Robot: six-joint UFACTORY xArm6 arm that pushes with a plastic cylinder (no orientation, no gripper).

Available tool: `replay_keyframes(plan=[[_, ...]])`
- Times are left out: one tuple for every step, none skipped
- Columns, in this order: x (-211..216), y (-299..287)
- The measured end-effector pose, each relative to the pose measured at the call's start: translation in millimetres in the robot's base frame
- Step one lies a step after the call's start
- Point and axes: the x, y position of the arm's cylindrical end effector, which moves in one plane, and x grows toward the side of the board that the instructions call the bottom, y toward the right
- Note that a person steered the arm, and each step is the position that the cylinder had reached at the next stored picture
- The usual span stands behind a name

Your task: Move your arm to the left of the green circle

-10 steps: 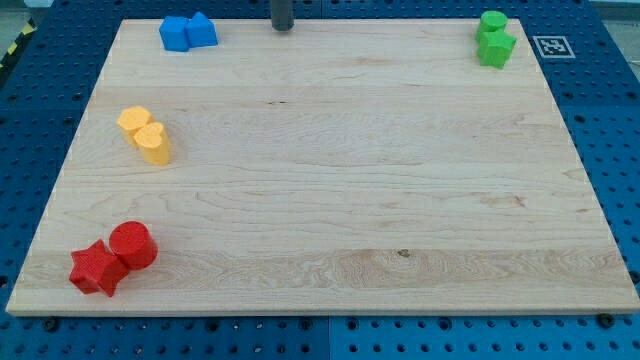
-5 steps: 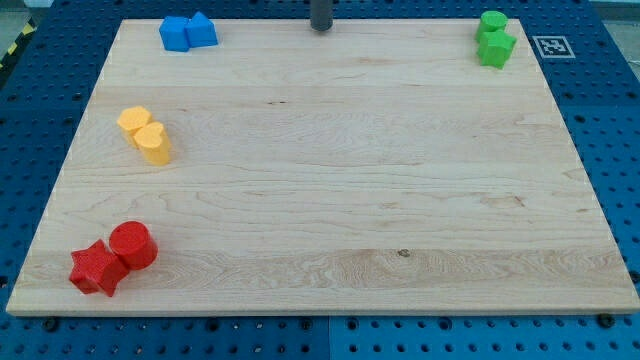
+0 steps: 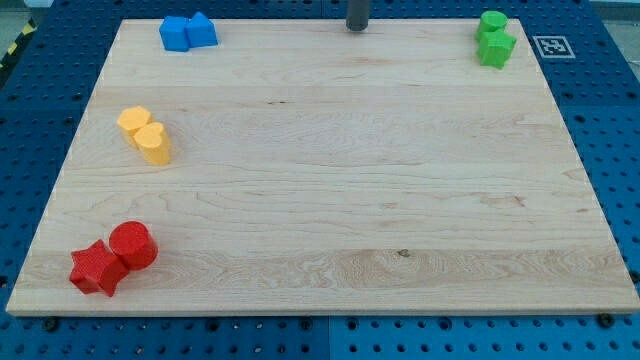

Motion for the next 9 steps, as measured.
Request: replay_keyframes(plan=[[-1.4,0.2],[-7.3,10.4],[-7.7,57.7],[-9.9,89.8],[-9.7,107.5],[-9.2,114.2],[-10.0,146.1],[-9.5,145.4],[-9.1,162.4]])
